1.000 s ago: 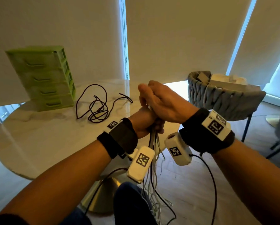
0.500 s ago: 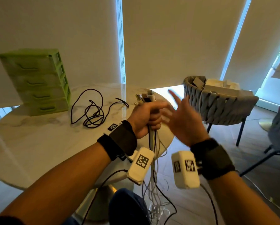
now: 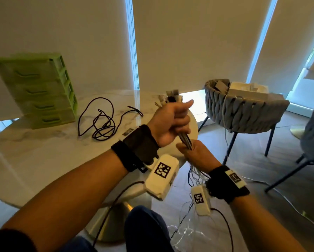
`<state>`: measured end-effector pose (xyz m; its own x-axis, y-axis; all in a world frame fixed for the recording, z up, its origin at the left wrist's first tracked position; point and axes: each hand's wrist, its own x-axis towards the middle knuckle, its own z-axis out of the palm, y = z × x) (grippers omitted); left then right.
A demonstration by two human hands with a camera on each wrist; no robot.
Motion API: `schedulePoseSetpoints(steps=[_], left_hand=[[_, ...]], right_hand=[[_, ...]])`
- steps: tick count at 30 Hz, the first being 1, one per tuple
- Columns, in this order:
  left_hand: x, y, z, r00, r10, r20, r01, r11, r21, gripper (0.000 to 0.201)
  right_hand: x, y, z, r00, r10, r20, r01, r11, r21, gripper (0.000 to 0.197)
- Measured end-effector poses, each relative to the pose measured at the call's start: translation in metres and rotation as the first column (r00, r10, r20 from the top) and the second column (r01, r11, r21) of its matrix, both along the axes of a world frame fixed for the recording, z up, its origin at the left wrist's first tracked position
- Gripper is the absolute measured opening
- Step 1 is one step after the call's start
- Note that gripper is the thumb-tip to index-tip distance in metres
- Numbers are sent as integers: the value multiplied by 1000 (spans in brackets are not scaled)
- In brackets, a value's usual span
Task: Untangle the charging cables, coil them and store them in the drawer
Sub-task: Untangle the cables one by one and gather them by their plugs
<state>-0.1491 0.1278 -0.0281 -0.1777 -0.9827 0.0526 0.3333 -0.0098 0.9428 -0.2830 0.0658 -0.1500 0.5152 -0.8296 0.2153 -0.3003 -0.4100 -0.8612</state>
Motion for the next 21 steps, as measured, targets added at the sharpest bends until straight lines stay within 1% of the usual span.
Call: schedulePoseSetpoints(steps=[1,2,3,4,5,6,7,8,9,10,11,12,13,14,15,17,18,19,21], left_hand=[[9,-5,5,998,34,-60,-32,999,34,54],[15,-9,8,994,51,-100,-45,997,62,58],[18,-9,6,993,47,-112,-38,996,77,59],[17,-7,2,996,21,-91,-14,997,82,60],[13,-5,-3,999,-7,-53,11,997,80,61],[8,-3,-7,999,-34,-20,35,997,69,61],[4,-2,-8,998,-63,0,63,997,52,61],[2,-2,-6,996,-88,7,88,995,38,61],[4,-3,-1,995,-103,2,102,994,30,59],[8,-4,5,994,-112,0,112,993,32,55],[11,-5,8,992,-119,32,118,992,36,49],[11,-6,9,985,-127,113,123,992,41,41],[8,-7,6,963,-129,239,120,992,49,36],[2,-9,2,914,-124,387,109,992,60,35],[-4,-13,-4,842,-109,528,89,994,64,36],[-21,-25,-13,661,-73,747,73,997,33,36],[-30,-32,-15,550,-59,833,97,995,6,37],[-40,-40,-18,422,-45,905,139,990,-16,33],[-66,-48,-20,150,-37,988,240,971,-1,27]], right_hand=[[-3,4,-5,992,102,-68,-91,985,148,36],[-9,3,-9,978,136,-157,-102,974,203,38],[-17,-6,-12,971,94,-219,-59,985,163,39],[-26,-17,-11,963,-32,-269,40,999,26,39],[-32,-27,-8,946,-162,-281,133,984,-118,39],[-38,-35,-6,929,-214,-301,161,968,-193,39],[-42,-40,-6,912,-206,-356,136,968,-211,36],[-45,-42,-9,866,-164,-473,96,982,-165,33],[-50,-43,-19,772,-108,-627,78,994,-76,33],[-57,-46,-31,670,-43,-741,85,996,20,36],[-65,-47,-41,607,-23,-794,126,990,68,40],[-74,-49,-48,604,-58,-795,184,981,68,43],[-82,-51,-53,623,-130,-771,243,970,33,46],[-88,-55,-56,627,-184,-757,261,965,-18,49],[-92,-55,-56,610,-205,-765,246,967,-64,50],[-94,-55,-57,575,-204,-792,183,976,-119,51],[-95,-56,-57,593,-199,-780,162,979,-127,50],[-97,-55,-56,627,-199,-753,156,979,-129,51],[-101,-53,-51,737,-227,-636,144,973,-180,47]])
